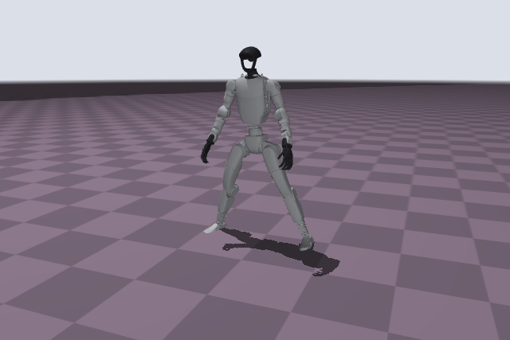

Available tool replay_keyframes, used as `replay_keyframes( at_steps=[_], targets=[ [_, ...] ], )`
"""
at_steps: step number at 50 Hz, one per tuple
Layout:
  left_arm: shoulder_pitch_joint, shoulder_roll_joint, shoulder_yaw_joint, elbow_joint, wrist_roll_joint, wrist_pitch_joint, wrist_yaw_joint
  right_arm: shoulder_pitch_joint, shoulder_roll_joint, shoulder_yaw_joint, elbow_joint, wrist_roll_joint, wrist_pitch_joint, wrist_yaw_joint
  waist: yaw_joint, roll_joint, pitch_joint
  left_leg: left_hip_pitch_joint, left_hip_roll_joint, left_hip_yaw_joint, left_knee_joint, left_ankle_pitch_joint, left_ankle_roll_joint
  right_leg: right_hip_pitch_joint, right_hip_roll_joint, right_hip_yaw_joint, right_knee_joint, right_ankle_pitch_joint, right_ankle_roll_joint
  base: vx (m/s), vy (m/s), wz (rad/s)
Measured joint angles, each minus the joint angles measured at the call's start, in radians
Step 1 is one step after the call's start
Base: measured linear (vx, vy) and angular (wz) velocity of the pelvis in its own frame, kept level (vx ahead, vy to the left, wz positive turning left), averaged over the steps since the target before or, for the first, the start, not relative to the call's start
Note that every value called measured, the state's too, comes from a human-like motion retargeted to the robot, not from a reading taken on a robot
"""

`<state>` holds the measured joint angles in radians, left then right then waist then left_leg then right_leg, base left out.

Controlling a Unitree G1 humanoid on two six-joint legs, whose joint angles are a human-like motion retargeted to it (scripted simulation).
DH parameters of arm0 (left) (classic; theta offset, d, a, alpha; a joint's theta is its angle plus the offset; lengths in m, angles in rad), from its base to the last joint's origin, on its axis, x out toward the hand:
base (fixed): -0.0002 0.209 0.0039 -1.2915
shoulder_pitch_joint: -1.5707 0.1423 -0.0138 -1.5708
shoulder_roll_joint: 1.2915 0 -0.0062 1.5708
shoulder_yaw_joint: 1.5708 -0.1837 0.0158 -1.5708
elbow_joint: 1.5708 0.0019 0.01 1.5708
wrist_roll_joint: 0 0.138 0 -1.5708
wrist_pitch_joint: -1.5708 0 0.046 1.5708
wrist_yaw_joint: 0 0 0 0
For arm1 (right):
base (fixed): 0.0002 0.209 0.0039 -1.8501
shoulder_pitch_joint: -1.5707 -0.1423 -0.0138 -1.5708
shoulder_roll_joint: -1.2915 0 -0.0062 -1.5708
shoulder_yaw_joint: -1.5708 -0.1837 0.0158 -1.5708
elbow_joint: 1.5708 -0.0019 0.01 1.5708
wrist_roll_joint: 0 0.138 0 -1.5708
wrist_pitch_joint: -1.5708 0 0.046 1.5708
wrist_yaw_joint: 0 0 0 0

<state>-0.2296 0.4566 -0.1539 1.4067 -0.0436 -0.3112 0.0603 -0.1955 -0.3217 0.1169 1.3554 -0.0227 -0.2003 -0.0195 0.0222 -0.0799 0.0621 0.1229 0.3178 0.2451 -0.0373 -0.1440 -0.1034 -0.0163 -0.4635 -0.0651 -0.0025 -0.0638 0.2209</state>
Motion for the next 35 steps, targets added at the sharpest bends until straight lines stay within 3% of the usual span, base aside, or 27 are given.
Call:
replay_keyframes(
  at_steps=[5, 7, 10, 15, 21, 26, 30, 32, 35],
  targets=[
    [-0.017, -0.045, -0.001, 0.037, 0.152, 0.014, -0.024, -0.015, -0.007, 0.075, -0.025, 0.026, -0.036, 0.029, -0.019, -0.009, 0.055, -0.024, 0.082, 0.084, 0.05, 0.084, 0.051, -0.039, 0.092, 0.018, 0.123, -0.062, 0.02, -0.05, -0.69, 0.17],
    [-0.021, -0.076, -0.002, 0.033, 0.208, 0.049, -0.062, -0.027, -0.018, 0.08, -0.005, 0.038, -0.015, 0.038, -0.03, -0.027, 0.066, -0.043, 0.062, 0.135, 0.091, 0.031, 0.076, -0.047, 0.108, 0.004, 0.15, -0.067, 0.018, -0.04, -0.6, 0.44],
    [-0.033, -0.11, -0.012, 0.011, 0.275, 0.092, -0.105, -0.04, -0.032, 0.026, 0.03, 0.061, 0.027, 0.034, -0.017, -0.071, 0.078, -0.065, -0.03, 0.183, 0.161, -0.085, 0.117, -0.048, 0.104, -0.006, 0.142, -0.047, 0.016, -0.03, -0.48, 0.19],
    [-0.031, -0.13, -0.045, -0.037, 0.248, 0.097, -0.115, -0.013, -0.028, -0.088, 0.055, 0.147, 0.048, -0.001, 0.1, -0.11, 0.078, -0.063, -0.224, 0.222, 0.187, -0.163, 0.133, -0.041, 0.137, -0.002, 0.076, -0.025, -0.016, -0.01, -0.33, -0.32],
    [0.012, -0.135, -0.053, -0.043, 0.138, 0.082, -0.19, 0.002, -0.006, -0.07, 0.054, 0.096, 0.031, 0.042, 0.157, -0.066, 0.039, -0.069, -0.373, 0.131, 0.065, -0.175, 0.124, -0.038, 0.263, -0.02, 0.037, -0.015, -0.029, 0.02, -0.24, -0.16],
    [0.057, -0.113, -0.057, -0.011, 0.162, 0.068, -0.261, 0.0, 0.043, -0.007, 0.0, 0.123, -0.008, 0.109, 0.094, -0.058, 0.022, -0.065, -0.323, 0.03, 0.009, -0.109, 0.139, -0.045, 0.353, -0.026, 0.068, -0.008, -0.047, -0.01, -0.22, 0.19],
    [0.079, -0.082, -0.12, 0.012, 0.157, 0.052, -0.265, 0.015, 0.083, 0.019, -0.067, 0.239, -0.029, 0.122, 0.04, -0.044, 0.019, -0.064, -0.239, 0.018, 0.021, -0.094, 0.071, -0.101, 0.411, 0.055, 0.2, -0.051, -0.083, -0.03, -0.19, 0.17],
    [0.071, -0.071, -0.144, 0.023, 0.173, 0.051, -0.252, 0.032, 0.088, 0.019, -0.085, 0.252, -0.033, 0.12, 0.029, -0.027, 0.012, -0.062, -0.206, 0.015, 0.01, -0.08, 0.048, -0.157, 0.411, 0.067, 0.323, -0.106, -0.087, 0.0, -0.15, 0.21],
    [0.051, -0.064, -0.129, 0.029, 0.197, 0.065, -0.23, 0.051, 0.075, 0.011, -0.08, 0.206, -0.022, 0.121, 0.021, -0.004, 0.001, -0.055, -0.175, 0.005, -0.012, -0.061, 0.021, -0.2, 0.343, 0.014, 0.445, -0.161, -0.102, 0.04, -0.16, 0.3]
  ],
)
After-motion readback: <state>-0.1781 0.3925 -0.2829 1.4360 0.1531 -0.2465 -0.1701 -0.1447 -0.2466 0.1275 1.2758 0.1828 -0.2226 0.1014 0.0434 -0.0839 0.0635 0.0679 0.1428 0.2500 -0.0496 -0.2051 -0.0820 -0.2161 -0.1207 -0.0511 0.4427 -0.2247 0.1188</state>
